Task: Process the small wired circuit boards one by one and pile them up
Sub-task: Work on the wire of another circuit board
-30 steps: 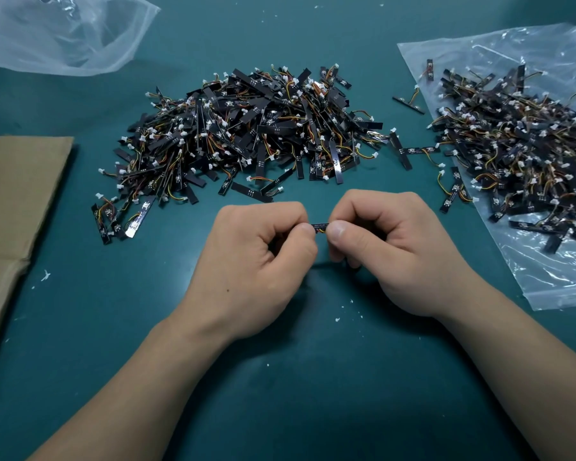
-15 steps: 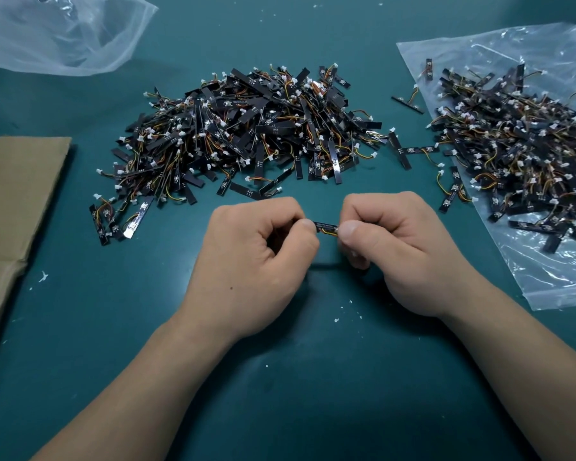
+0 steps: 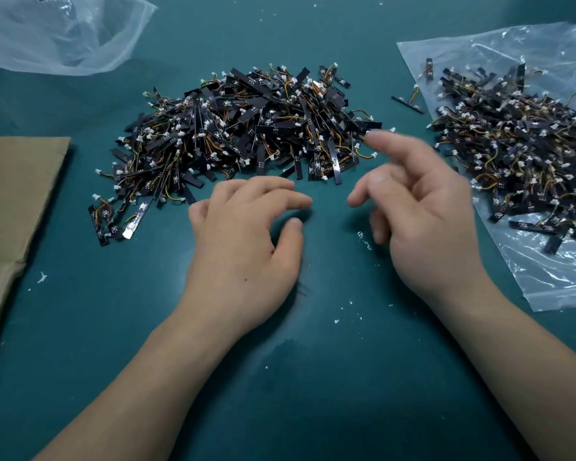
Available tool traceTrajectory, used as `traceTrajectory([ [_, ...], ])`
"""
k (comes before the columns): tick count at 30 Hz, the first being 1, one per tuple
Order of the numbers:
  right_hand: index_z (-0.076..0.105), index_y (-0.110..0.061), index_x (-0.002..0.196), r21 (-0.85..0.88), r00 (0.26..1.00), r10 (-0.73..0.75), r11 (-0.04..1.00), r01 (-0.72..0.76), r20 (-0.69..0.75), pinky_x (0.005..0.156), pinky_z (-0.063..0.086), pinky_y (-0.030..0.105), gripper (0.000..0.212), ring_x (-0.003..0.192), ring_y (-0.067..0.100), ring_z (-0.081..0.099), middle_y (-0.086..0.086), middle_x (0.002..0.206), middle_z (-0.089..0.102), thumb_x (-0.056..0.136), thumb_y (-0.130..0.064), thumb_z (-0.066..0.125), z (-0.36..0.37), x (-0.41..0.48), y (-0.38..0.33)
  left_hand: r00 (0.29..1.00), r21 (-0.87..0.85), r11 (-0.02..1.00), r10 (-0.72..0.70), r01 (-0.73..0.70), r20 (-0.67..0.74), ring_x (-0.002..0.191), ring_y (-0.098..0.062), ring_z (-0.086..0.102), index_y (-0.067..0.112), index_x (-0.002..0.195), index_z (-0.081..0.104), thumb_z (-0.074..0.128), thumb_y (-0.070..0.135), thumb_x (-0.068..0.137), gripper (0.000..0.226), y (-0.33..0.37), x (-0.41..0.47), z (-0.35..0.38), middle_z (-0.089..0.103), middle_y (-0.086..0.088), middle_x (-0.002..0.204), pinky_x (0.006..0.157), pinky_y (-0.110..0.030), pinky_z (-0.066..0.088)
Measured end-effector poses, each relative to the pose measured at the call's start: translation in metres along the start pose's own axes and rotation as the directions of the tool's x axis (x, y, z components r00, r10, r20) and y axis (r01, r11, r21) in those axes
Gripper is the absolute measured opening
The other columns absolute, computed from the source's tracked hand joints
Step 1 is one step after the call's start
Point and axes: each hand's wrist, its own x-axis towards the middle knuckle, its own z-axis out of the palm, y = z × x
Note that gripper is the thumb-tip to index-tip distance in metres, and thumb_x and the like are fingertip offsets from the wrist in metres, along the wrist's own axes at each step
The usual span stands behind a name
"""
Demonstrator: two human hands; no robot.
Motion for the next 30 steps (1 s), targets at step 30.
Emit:
traceTrajectory([
  [30, 0.062, -0.031, 0.123, -0.321, 0.967, -0.001, 0.943, 0.085, 0.253, 0.065, 0.048, 0.029, 0.027, 0.060, 0.016, 0.057, -0.009, 0.072, 0.069, 0.096, -0.030, 0.063, 0.005, -0.007, -0.002, 0.980, -0.087, 0.989, 0.104, -0.120, -0.168, 0.087, -0.008, 0.059, 0.029, 0.085, 0.067, 0.073, 0.003, 0.087, 0.026, 0.006, -0.005, -0.004, 0.064, 0.014, 0.087, 0.091, -0.038, 0.031],
])
